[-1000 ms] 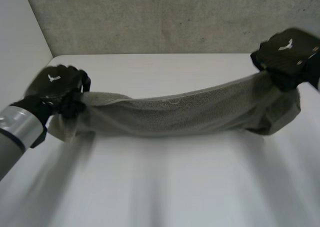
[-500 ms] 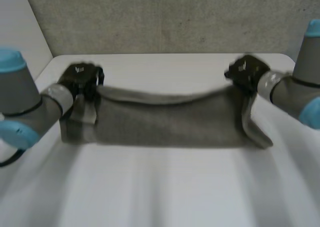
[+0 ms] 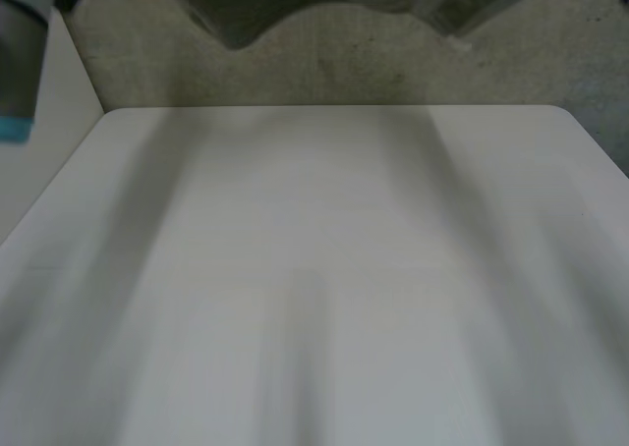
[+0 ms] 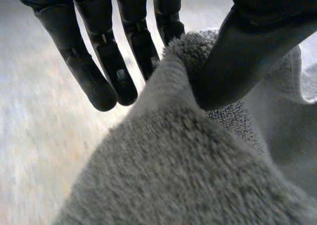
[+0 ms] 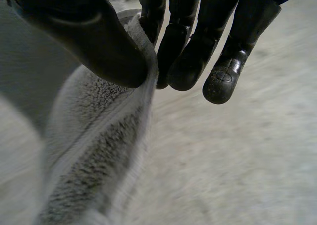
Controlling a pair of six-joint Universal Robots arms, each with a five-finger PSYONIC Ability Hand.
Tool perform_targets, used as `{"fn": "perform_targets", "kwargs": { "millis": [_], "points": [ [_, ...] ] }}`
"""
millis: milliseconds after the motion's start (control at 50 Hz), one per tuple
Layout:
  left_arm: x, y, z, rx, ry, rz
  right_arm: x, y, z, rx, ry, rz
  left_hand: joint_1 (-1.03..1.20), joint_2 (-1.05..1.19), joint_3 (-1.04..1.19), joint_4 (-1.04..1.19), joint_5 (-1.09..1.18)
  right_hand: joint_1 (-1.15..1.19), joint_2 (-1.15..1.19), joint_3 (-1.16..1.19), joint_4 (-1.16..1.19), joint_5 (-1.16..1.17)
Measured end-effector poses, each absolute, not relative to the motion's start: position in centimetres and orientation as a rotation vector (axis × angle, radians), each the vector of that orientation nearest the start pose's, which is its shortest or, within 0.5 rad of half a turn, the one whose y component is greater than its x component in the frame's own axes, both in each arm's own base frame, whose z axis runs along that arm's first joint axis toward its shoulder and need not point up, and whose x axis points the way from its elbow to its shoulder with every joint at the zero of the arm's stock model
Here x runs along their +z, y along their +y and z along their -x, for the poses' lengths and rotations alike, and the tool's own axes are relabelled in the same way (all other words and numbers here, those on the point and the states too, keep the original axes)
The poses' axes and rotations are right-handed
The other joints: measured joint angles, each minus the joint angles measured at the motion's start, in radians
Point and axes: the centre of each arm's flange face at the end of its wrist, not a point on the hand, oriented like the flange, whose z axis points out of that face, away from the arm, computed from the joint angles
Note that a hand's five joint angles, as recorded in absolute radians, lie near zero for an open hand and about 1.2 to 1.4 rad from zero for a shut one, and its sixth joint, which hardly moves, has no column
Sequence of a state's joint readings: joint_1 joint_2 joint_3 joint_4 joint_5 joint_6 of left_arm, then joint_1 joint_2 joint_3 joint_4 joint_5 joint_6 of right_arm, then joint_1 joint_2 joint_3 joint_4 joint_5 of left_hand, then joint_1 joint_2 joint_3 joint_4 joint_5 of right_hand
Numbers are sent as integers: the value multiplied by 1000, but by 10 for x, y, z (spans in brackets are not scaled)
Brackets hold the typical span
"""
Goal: Fold the towel.
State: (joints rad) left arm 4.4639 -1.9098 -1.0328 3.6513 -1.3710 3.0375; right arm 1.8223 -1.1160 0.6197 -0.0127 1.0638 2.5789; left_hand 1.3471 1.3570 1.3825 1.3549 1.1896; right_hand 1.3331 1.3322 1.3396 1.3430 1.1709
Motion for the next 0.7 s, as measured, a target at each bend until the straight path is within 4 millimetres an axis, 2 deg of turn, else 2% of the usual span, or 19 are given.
{"fn": "perform_targets", "kwargs": {
  "millis": [80, 120, 140, 260, 280, 340, 440, 480, 520, 620, 700],
  "points": [
    [368, -372, 241, -3066, 1705, -500, 401, -351, -280, -2571, 1242, 1432, 0, 0, 1, 0, 0, 0, 0, 0, 0, 0],
    [335, -374, 239, -2980, 1845, -537, 375, -352, -284, -2500, 1302, 1540, 0, 0, 1, 0, 0, 0, 0, 0, 0, 0],
    [327, -374, 238, -2957, 1880, -546, 369, -352, -285, -2484, 1315, 1561, 0, 0, 1, 0, 0, 0, 0, 0, 0, 0],
    [236, -371, 235, -2704, 2170, -656, 275, -352, -289, -2183, 1498, 1757, 0, 1, 1, 0, 0, 0, 0, 0, 0, 0],
    [227, -370, 235, -2679, 2187, -668, 265, -351, -289, -2151, 1513, 1767, 0, 1, 1, 0, 1, 0, 0, 0, 0, 0],
    [183, -366, 234, -2532, 2255, -752, 213, -345, -289, -1974, 1587, 1819, 0, 4, 2, 0, 0, 0, 0, 0, 0, 0],
    [144, -361, 231, -2367, 2278, -856, 169, -334, -286, -1824, 1645, 1870, 0, 4, 2, 0, 0, 0, 0, 0, 0, 0],
    [140, -360, 227, -2328, 2273, -875, 165, -332, -285, -1811, 1654, 1878, 0, 4, 2, 0, 1, 0, 0, 0, 0, 0],
    [141, -359, 224, -2307, 2267, -880, 171, -330, -284, -1824, 1657, 1879, 0, 3, 2, 0, 0, 0, 0, 0, 0, 0],
    [161, -353, 215, -2296, 2248, -875, 207, -325, -278, -1918, 1652, 1843, 0, 4, 2, 0, 0, 0, 0, 0, 0, 0],
    [183, -339, 212, -2313, 2243, -895, 246, -313, -271, -1984, 1653, 1773, 0, 3, 2, 0, 0, 0, 0, 0, 0, 0]
  ]
}}
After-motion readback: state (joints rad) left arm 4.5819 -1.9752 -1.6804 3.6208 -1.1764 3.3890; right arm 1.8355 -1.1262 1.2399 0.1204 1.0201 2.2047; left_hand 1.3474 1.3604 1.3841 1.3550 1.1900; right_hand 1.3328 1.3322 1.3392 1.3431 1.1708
